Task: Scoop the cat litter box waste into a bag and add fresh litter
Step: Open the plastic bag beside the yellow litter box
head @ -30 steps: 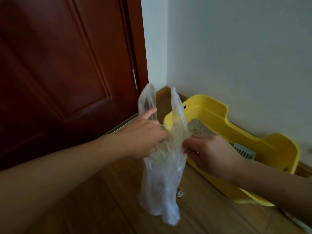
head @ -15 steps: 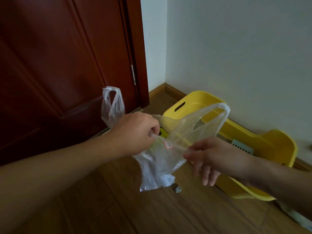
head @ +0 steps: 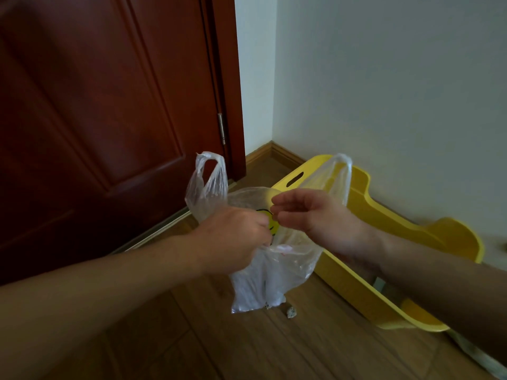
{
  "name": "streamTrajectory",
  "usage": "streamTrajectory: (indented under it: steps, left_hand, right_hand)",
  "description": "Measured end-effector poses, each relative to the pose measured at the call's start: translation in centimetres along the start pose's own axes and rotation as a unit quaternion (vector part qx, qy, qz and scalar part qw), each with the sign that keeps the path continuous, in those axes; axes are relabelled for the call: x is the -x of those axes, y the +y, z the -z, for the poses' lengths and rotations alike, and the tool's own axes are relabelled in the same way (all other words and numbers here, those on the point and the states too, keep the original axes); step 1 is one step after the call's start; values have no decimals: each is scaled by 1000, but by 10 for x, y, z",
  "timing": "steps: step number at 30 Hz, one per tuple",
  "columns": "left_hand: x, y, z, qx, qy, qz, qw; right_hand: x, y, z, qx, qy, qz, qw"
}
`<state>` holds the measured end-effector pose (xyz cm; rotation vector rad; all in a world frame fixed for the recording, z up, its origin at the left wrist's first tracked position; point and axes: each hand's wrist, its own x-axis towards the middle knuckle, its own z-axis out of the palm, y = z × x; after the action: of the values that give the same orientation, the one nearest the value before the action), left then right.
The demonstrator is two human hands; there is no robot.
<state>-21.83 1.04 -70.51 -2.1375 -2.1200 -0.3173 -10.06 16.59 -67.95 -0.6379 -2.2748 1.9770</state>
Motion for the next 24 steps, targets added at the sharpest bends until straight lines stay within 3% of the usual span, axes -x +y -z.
streamTrajectory:
  steps: [3, 6, 13, 15, 19, 22, 24]
  left_hand:
    - [1, 0, -2, 37, 0, 18, 999]
    - [2, 0, -2, 96, -7, 86, 992]
    - [0, 2, 4, 168, -77, 222, 957]
    - [-2, 0, 8, 200, -138, 256, 936]
    - [-7, -10, 18, 282, -296, 303, 861]
    - [-10, -18, 12, 243, -269, 332, 871]
    - [-9, -23, 9, 156, -299, 325, 884]
  right_hand:
    - [-8, 11, 1, 244, -5, 71, 967]
    - [-9, 19, 2, 370, -30, 89, 924]
    - [-8, 24, 2, 469, -80, 91, 875]
    - [-9, 25, 2, 483, -91, 91, 866]
    - [-9, 33, 1, 538, -118, 73, 832]
    - [-8, 43, 1, 577, -129, 49, 805]
    - [-7, 48, 2, 606, -136, 48, 782]
